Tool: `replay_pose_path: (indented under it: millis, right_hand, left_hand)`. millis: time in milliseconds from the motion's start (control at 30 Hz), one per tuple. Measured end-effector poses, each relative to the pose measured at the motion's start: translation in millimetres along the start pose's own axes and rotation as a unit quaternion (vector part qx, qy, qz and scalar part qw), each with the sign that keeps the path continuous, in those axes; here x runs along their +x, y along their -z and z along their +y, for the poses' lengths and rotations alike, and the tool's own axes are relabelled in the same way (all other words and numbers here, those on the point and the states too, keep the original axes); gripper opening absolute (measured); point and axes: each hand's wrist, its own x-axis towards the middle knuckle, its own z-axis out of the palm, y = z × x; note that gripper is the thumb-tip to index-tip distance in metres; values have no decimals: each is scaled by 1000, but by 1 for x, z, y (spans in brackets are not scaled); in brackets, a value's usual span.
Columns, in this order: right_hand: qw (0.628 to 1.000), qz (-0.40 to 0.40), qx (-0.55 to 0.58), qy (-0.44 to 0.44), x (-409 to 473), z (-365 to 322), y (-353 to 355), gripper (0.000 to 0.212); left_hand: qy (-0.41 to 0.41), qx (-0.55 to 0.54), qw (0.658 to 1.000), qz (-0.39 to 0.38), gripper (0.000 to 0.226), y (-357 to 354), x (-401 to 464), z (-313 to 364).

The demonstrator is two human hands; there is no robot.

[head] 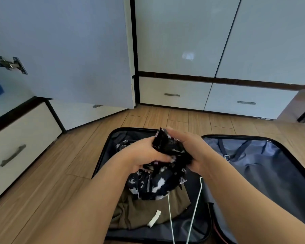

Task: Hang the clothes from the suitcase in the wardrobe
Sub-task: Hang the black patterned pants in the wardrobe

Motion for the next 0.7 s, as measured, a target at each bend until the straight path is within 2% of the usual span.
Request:
replay_pose_path:
  millis: [67,100,133,167,233,267,333,467,533,633,700]
  right_hand:
    - [994,-22,-97,45,-1,0,3,85]
    - [985,-17,-163,60,-3,1,2,84]
    - [973,0,-217,76,-2,4,2,75]
    - [965,22,-244,92,0,4,1,57]
    - [965,82,-227,101,7,7,3,15]
    - [966,109,-209,103,8,7,5,5]
    - [965,129,-198,116,10,7,9,17]
    - [975,33,-175,136,5,15,4,23]
    - [975,27,-181,129,6,19,1,22]
    - [970,69,-202,120,9,18,3,10]
    - [965,142,-196,104,12,16,12,22]
  left_hand:
    - [-15,-11,996,91,15,3,5,0]
    - [-18,-20,991,131,9,6,8,-1]
    - [-22,-17,985,169,8,9,10,-2]
    - [-26,-10,979,202,8,14,12,-4]
    - [-31,-4,968,250,9,23,13,-9]
    - [-34,-15,965,259,10,26,12,-12]
    - [-42,-39,967,248,14,29,8,-15]
    - [-43,-20,977,208,24,20,5,-15]
    - [-37,-6,977,210,26,17,7,-13]
    - [-23,-19,978,209,19,23,11,-14]
    - [-8,-12,976,216,17,30,11,-19]
